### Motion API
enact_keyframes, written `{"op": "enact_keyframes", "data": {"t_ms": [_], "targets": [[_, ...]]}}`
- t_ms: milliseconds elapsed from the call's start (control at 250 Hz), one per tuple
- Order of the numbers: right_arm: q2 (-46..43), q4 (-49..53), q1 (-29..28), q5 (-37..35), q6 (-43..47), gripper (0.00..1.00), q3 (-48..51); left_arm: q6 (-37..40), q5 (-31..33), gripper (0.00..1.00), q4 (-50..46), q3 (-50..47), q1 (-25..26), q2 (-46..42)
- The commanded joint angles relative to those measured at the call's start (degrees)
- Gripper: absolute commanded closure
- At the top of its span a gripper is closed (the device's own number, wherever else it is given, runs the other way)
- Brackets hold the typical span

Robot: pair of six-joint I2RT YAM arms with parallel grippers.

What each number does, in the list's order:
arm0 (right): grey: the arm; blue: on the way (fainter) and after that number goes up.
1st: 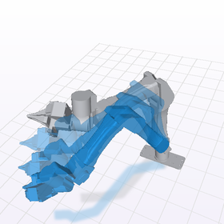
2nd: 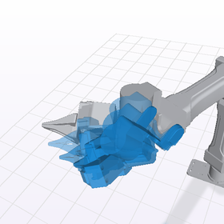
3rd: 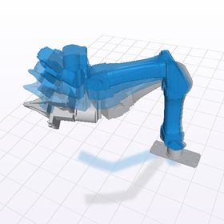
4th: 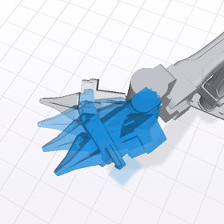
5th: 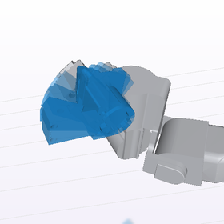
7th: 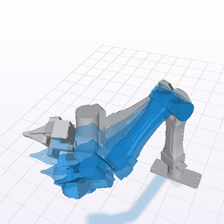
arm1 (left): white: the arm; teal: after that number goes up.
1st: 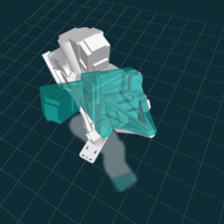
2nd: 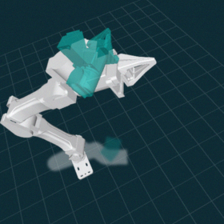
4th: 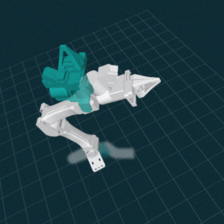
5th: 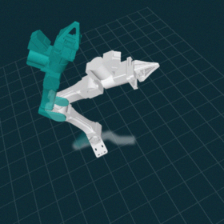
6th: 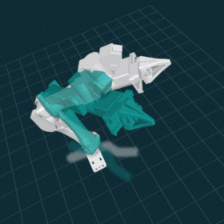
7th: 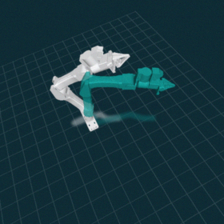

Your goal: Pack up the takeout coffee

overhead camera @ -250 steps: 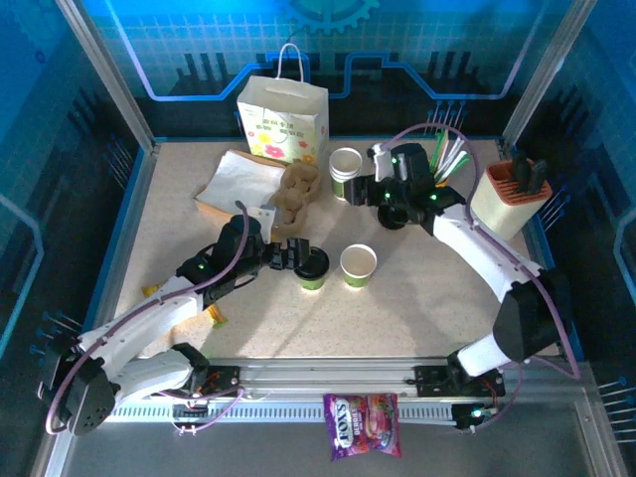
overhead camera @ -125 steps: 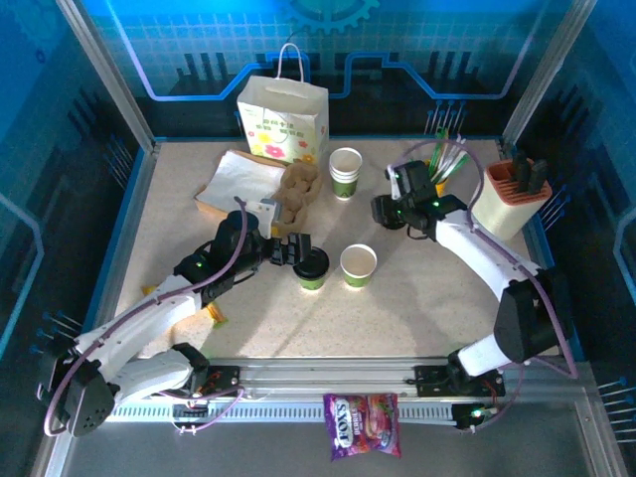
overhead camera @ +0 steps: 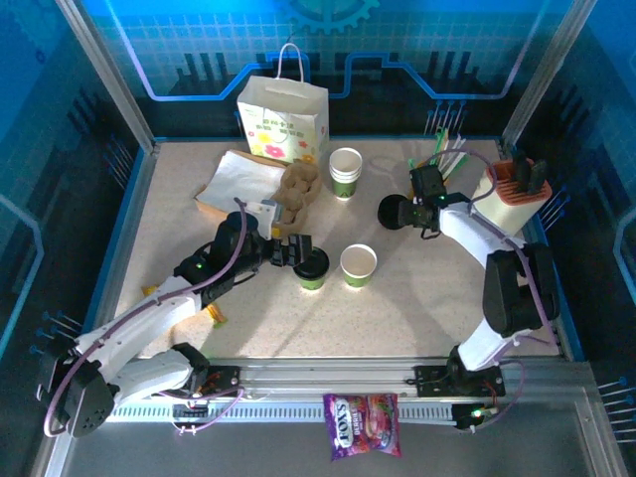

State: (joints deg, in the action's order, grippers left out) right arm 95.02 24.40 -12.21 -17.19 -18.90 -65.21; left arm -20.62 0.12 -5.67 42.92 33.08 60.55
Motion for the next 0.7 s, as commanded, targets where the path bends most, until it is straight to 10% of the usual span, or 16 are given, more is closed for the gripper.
{"op": "enact_keyframes", "data": {"t_ms": [0,699], "targets": [[2.1,-1.5,1.2,-0.4,-3.1,0.47,-2.5,-0.1,-1.0,0.05,0.7,-1.1,-0.1,-1.8],[9.5,-6.7,2.2,5.2,-5.8,0.63,-5.0,0.1,-1.3,0.05,1.5,-1.9,-0.1,-0.8]]}}
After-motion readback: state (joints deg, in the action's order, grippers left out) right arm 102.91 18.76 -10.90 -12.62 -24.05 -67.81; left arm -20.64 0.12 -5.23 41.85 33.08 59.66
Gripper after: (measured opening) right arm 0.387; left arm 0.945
